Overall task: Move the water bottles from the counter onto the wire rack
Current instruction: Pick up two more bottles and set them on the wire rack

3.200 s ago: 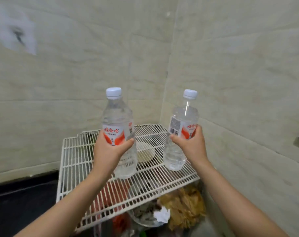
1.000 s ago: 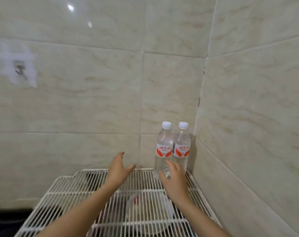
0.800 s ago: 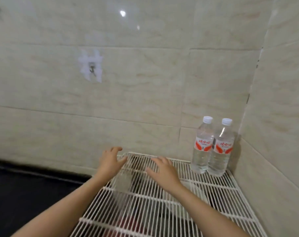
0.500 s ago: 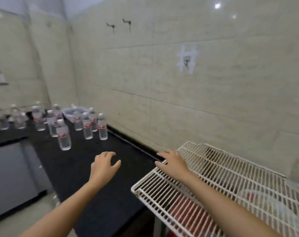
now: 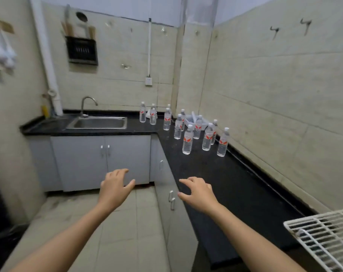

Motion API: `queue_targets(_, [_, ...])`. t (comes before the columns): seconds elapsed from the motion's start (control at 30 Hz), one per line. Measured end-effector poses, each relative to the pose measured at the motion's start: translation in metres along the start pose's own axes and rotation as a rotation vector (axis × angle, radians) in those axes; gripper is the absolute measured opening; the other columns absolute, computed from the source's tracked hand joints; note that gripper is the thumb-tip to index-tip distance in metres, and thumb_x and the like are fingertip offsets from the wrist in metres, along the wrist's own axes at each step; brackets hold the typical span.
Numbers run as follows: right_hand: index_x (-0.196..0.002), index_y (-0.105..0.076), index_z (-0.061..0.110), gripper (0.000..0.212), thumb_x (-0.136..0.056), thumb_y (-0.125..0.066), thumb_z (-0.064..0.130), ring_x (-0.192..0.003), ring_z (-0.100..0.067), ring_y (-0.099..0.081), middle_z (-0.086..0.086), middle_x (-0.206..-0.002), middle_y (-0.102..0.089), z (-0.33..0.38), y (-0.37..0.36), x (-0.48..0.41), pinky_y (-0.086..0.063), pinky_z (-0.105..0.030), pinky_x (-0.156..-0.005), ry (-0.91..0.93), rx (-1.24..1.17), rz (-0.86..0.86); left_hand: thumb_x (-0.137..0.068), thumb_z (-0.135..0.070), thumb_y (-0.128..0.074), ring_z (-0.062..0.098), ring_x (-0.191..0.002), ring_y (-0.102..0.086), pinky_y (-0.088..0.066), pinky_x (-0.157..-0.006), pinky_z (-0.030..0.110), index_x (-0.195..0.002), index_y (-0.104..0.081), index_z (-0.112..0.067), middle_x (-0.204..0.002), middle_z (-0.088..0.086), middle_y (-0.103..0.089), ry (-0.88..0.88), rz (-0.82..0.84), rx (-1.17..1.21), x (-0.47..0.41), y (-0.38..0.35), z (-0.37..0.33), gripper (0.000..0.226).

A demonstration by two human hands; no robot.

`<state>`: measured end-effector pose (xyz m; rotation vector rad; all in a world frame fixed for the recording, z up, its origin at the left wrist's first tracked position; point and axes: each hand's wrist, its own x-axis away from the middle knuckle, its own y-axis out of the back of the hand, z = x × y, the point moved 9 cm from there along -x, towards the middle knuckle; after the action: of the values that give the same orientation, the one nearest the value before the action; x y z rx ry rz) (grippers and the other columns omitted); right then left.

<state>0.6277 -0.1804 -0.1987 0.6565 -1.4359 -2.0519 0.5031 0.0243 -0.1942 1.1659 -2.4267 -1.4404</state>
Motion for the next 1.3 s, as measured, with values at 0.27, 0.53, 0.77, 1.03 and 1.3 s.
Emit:
queue_targets(0.27, [-0.137, -0.039, 0.028, 0.051, -0.089, -0.048, 0.042, -0.134, -0.017, -0.030, 0.001, -0.141, -0.041, 0.157, -0.067, -0.091, -0.024, -0.036, -0.107, 0.103, 0.001, -0.012, -0.088, -0.034, -0.052, 0.024, -0.129, -0.037, -0.032, -0.102, 0.037, -0.128, -0.048, -0.013, -0.136, 0.004, -0.050, 0.091, -0.044, -0.101, -0.041, 0.083, 0.168, 0.046])
queue_targets(0.53, [-0.112, -0.064, 0.024, 0.045, -0.070, -0.057, 0.039, -0.109, -0.031, -0.059, -0.012, -0.108, -0.064, 0.213, -0.111, -0.160, -0.041, -0.052, -0.088, 0.163, 0.221, -0.074, -0.082, -0.049, -0.035, 0.022, -0.129, -0.036, -0.031, -0.102, 0.036, -0.129, -0.045, -0.016, -0.136, 0.002, -0.047, 0.100, 0.100, -0.161, -0.095, 0.065, 0.251, 0.059])
queue_targets(0.77, [-0.130, -0.051, 0.022, 0.051, -0.081, -0.052, 0.038, -0.129, -0.031, -0.041, -0.016, -0.131, -0.051, 0.204, -0.143, -0.262, -0.027, -0.051, -0.102, 0.174, 0.178, -0.074, -0.090, -0.046, -0.036, 0.018, -0.133, -0.030, -0.026, -0.106, 0.033, -0.133, -0.038, -0.018, -0.142, -0.001, -0.040, -0.001, 0.156, -0.223, -0.199, 0.018, 0.254, 0.052])
queue_targets(1.03, [-0.142, -0.026, 0.033, 0.053, -0.092, -0.040, 0.043, -0.138, -0.017, -0.021, -0.001, -0.148, -0.030, 0.183, -0.188, -0.433, -0.021, -0.039, -0.110, 0.128, 0.158, 0.078, -0.092, -0.041, -0.040, 0.017, -0.133, -0.030, -0.024, -0.108, 0.034, -0.134, -0.037, -0.019, -0.142, -0.002, -0.039, 0.048, 0.175, -0.272, -0.349, -0.011, 0.292, 0.048])
queue_targets(1.3, [-0.143, -0.025, 0.030, 0.054, -0.092, -0.040, 0.041, -0.139, -0.020, -0.020, -0.006, -0.148, -0.029, 0.204, -0.235, -0.556, -0.019, -0.042, -0.111, 0.179, 0.155, 0.200, -0.091, -0.043, -0.040, 0.017, -0.133, -0.031, -0.026, -0.106, 0.035, -0.134, -0.037, -0.020, -0.143, -0.003, -0.040, 0.173, 0.251, -0.294, -0.444, -0.059, 0.353, 0.049])
